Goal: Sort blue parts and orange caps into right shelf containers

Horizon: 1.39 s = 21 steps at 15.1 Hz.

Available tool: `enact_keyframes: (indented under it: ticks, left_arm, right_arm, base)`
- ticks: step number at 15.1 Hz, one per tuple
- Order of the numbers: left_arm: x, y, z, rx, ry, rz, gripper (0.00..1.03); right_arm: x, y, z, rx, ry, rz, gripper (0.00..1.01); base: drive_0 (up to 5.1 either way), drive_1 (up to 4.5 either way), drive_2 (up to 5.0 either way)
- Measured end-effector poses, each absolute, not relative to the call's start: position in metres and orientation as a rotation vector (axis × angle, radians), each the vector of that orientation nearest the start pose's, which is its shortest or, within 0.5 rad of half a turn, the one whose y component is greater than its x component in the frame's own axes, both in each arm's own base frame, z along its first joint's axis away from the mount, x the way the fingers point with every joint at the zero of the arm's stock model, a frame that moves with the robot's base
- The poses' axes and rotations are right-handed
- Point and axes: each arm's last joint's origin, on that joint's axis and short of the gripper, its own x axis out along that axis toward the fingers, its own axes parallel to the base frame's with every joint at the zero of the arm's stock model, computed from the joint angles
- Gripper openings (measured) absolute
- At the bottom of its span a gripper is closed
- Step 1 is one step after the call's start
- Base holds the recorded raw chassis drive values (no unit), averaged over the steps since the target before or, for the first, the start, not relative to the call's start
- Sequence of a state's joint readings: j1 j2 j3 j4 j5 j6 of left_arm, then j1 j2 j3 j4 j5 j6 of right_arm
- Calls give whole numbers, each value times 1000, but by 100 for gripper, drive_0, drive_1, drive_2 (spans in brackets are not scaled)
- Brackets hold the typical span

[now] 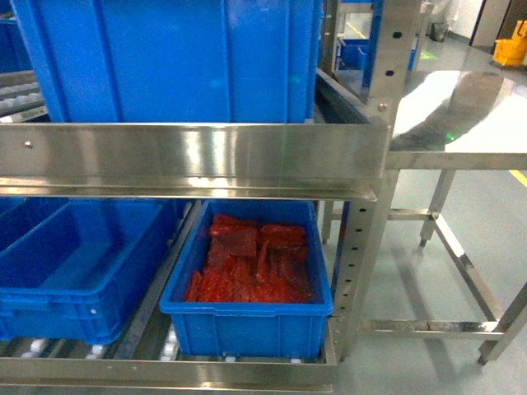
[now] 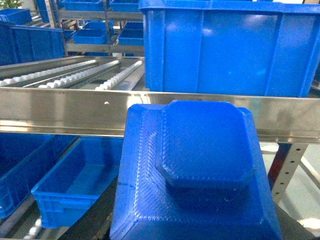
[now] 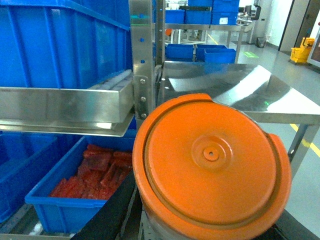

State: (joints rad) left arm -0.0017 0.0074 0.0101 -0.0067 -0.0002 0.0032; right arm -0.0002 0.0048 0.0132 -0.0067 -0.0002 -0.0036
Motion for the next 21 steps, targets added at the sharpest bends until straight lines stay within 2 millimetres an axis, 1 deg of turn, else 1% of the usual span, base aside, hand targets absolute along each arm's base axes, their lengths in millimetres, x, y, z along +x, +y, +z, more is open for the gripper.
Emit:
enact_keyframes:
  ticks: [21]
  left_arm:
    - [98,0,166,3,5,-1,43]
  right_arm:
    - [97,0,167,-4,-1,0,44]
  base:
    - [-503,233,233]
